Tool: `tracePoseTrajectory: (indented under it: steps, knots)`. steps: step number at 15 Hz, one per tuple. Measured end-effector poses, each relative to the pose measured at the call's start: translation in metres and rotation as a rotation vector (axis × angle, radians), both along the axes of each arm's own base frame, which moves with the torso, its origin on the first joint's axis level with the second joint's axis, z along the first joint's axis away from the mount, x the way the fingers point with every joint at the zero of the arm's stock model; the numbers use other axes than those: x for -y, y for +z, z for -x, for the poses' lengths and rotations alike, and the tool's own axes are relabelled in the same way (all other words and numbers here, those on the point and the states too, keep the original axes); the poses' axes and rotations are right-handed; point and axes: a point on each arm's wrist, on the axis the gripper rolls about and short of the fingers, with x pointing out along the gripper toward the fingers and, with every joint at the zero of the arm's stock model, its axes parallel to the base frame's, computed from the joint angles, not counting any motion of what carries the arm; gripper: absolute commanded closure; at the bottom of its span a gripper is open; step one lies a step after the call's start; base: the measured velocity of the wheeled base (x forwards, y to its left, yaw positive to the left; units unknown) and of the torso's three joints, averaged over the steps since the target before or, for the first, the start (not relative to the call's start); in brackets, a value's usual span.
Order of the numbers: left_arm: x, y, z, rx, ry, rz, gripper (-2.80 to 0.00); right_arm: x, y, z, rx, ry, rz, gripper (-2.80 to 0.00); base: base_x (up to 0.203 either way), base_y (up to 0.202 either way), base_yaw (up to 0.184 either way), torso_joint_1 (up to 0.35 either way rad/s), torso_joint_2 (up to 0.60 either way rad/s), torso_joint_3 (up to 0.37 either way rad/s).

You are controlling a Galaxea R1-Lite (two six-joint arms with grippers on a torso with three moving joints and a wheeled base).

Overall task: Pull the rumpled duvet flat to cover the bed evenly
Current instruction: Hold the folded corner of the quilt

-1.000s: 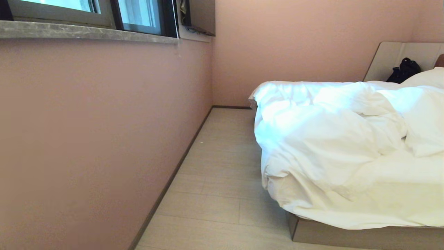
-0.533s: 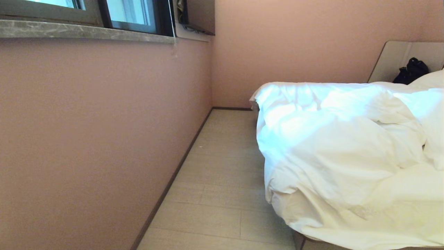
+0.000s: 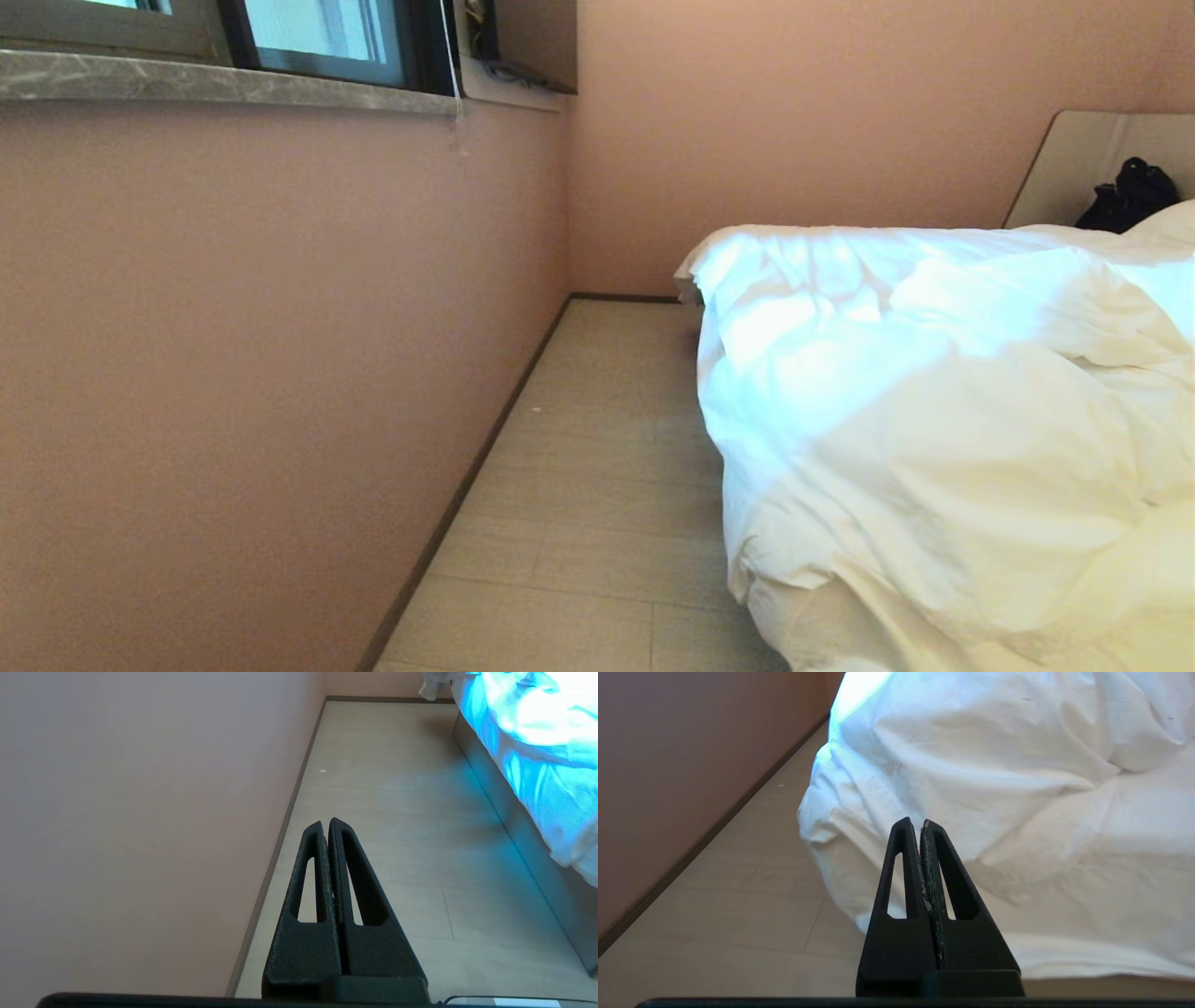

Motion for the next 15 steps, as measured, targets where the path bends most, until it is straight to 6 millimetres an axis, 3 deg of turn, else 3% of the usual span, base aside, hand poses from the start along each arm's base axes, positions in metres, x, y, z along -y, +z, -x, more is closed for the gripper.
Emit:
tracePoseTrajectory:
  steps: [2, 10, 15]
  knots:
    - [0.0000, 0.0000, 0.0000, 0.001, 0.001, 0.001, 0.00, 0.0000, 0.0000, 0.0000, 0.000, 0.001, -0.001, 0.00, 0.131, 0.000, -0.002, 0.007, 0.00, 0.001]
    - [0.0000, 0.0002, 0.0000, 0.002, 0.000, -0.001, 0.00, 0.0000, -0.0001, 0.0000, 0.000, -0.001, -0.001, 0.00, 0.000, 0.000, 0.000, 0.000, 0.00, 0.000]
    - [0.0000, 0.0002, 0.0000, 0.003, 0.000, -0.001, 0.00, 0.0000, -0.0001, 0.0000, 0.000, 0.000, 0.002, 0.00, 0.002, -0.160, 0.003, -0.001, 0.00, 0.002]
